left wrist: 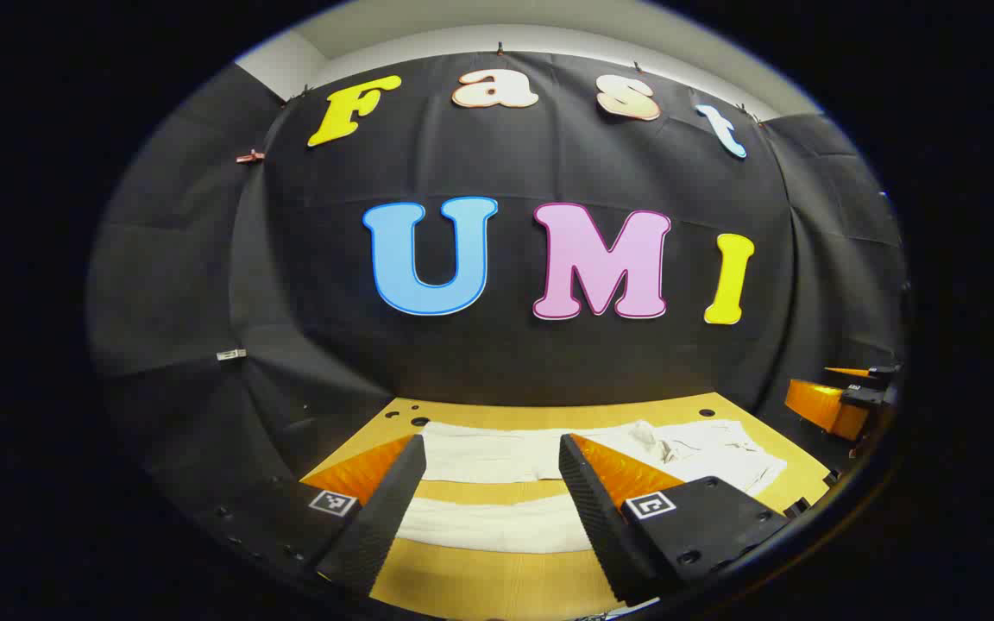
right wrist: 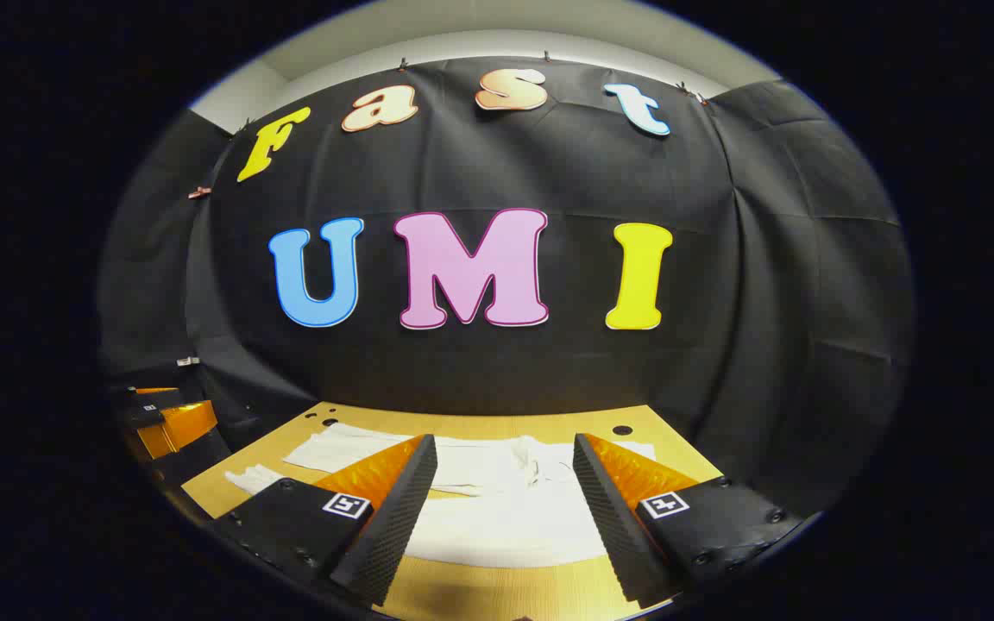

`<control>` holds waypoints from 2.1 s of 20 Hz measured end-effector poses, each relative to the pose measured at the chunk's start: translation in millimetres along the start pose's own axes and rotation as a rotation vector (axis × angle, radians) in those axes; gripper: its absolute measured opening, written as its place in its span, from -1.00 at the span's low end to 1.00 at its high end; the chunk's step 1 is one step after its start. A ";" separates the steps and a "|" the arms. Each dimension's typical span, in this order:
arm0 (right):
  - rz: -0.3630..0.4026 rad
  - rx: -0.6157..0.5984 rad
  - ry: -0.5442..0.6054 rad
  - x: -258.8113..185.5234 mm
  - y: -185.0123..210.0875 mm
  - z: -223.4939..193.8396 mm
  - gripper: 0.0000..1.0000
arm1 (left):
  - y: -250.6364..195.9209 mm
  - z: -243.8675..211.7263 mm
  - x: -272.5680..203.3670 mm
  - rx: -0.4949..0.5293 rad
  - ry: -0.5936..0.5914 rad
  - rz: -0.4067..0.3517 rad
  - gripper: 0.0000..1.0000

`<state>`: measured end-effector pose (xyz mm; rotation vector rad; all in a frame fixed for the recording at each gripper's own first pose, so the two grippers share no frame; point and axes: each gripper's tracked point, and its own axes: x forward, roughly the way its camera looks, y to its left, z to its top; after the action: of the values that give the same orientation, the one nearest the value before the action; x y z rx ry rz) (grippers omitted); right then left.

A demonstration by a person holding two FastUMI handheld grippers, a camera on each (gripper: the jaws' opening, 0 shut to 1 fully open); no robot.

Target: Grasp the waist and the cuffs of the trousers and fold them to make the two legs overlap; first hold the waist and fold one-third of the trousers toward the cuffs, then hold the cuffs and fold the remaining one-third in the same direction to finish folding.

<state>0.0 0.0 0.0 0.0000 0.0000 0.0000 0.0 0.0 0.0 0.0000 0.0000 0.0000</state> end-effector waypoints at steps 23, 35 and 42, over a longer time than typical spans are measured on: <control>-0.002 -0.143 0.007 32.1 -54.5 -8.9 0.95 | 8.4 -14.7 17.7 0.015 0.028 0.012 0.94; 0.194 -0.637 0.115 89.1 -119.4 -60.7 0.94 | 35.5 -39.3 25.1 0.007 0.080 0.117 0.94; 0.303 -0.824 0.320 108.0 -181.7 -139.4 0.95 | 61.1 -70.8 23.7 0.053 0.154 0.214 0.93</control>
<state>108.0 -181.7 -139.4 -0.8243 0.3201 0.3034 23.7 61.1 -70.8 0.0526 0.1544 0.2142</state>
